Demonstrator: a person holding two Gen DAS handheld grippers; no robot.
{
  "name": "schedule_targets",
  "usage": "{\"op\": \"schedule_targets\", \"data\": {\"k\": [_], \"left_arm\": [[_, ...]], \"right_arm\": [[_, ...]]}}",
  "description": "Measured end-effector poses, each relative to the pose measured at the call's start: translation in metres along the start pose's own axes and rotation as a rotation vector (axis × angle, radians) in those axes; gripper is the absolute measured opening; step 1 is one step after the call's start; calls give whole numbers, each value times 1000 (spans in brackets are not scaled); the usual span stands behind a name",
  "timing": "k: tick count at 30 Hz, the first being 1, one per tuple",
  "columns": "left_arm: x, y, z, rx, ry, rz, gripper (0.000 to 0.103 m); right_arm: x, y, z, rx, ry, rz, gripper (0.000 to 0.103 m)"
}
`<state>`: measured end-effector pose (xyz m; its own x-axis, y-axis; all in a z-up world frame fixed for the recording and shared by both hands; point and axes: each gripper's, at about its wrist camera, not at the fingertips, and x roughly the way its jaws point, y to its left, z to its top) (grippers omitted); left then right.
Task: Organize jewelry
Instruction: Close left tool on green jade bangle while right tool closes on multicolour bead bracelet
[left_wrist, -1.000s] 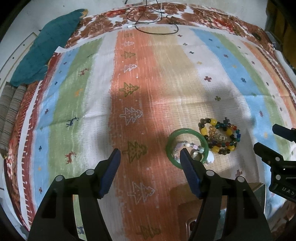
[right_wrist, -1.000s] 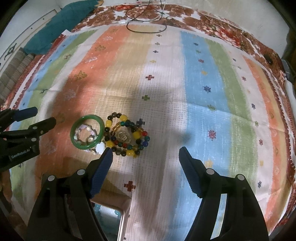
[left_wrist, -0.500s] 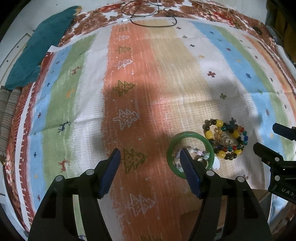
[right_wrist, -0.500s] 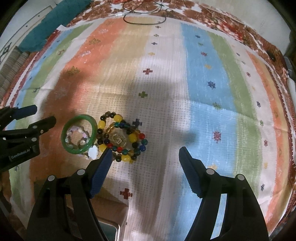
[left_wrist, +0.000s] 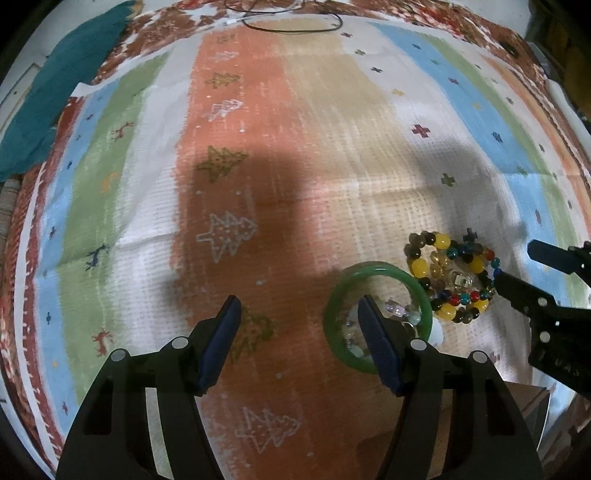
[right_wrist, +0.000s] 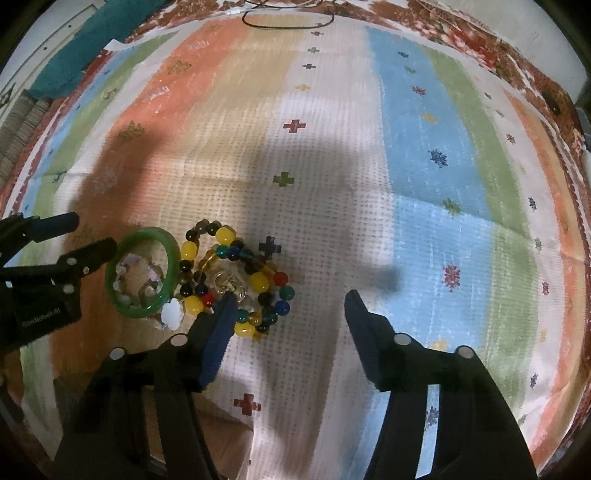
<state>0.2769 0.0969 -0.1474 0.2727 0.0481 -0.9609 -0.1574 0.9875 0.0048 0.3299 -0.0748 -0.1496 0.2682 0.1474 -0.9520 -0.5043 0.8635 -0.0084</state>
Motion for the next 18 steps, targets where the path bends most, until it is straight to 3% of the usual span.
{"op": "schedule_targets", "data": {"k": [10,13,15,18], "left_arm": [[22,-1,2,19,36,11,51],[26,-3,2,34,35,18,47],[27,-4,1,37,30,21,39],[28,-5,-2,43,27,20,25]], "right_arm": [[14,-2,3,-8,24,4,39],[17,-2,5,-14,27,14,28],[18,-2,6,-19,28,21,18],[20,0,6,-32,30,20,13]]}}
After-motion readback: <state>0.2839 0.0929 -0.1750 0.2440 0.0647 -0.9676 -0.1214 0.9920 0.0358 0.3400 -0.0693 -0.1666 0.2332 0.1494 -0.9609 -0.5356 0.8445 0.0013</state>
